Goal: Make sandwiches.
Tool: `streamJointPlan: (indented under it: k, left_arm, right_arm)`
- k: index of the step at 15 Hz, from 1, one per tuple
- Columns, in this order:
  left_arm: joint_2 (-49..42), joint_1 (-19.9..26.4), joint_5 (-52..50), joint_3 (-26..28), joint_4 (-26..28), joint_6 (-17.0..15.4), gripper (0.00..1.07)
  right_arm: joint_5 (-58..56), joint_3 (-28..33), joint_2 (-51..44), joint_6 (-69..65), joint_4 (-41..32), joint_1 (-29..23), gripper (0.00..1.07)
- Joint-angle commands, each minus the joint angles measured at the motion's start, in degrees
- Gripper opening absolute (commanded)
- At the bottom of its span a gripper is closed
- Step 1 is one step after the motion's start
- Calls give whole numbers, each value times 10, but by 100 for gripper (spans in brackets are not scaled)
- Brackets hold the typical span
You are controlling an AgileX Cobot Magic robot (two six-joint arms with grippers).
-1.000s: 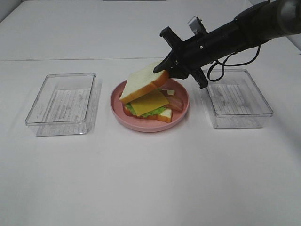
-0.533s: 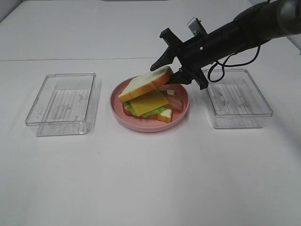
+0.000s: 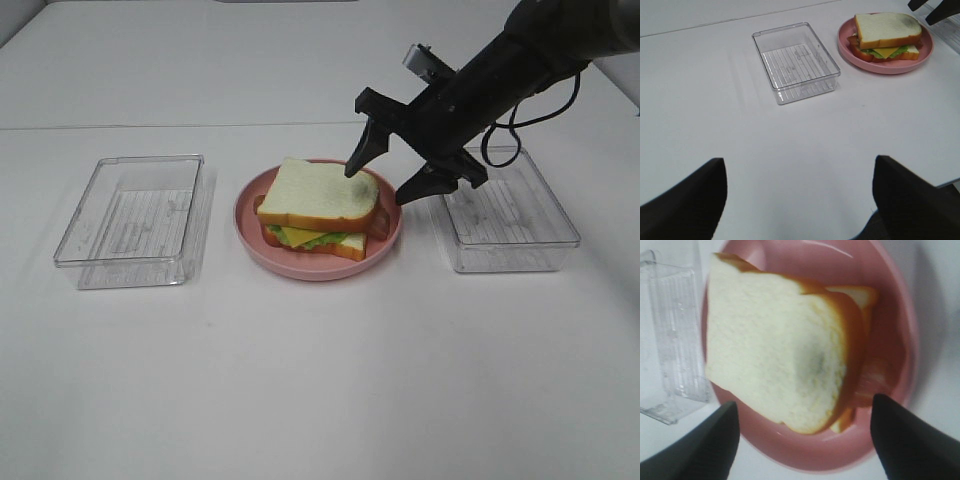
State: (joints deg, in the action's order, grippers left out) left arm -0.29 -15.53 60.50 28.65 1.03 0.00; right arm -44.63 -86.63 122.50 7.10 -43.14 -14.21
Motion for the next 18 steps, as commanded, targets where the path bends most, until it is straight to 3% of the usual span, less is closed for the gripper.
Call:
streamJointPlan:
  k: [1,7,13,16,18]
  left_arm:
    - [-11,2,-6,-2,1,0,77]
    - [-11,2,-6,-2,1,0,77]
    - [-11,2,-6,-2,1,0,77]
    - [-11,2,-6,-2,1,0,77]
    - [-11,2,-6,-2,1,0,77]
  right_arm:
    - [-38,3,-36,-47,131,-2,70]
    - [-197,3,-155,-57,319,-2,70]
    - [-269,6,-363,-63,352,-2,70]
    - [-281,55,-459,-63,359,-2,70]
    - [-280,174,-597,-63,361,-2,70]
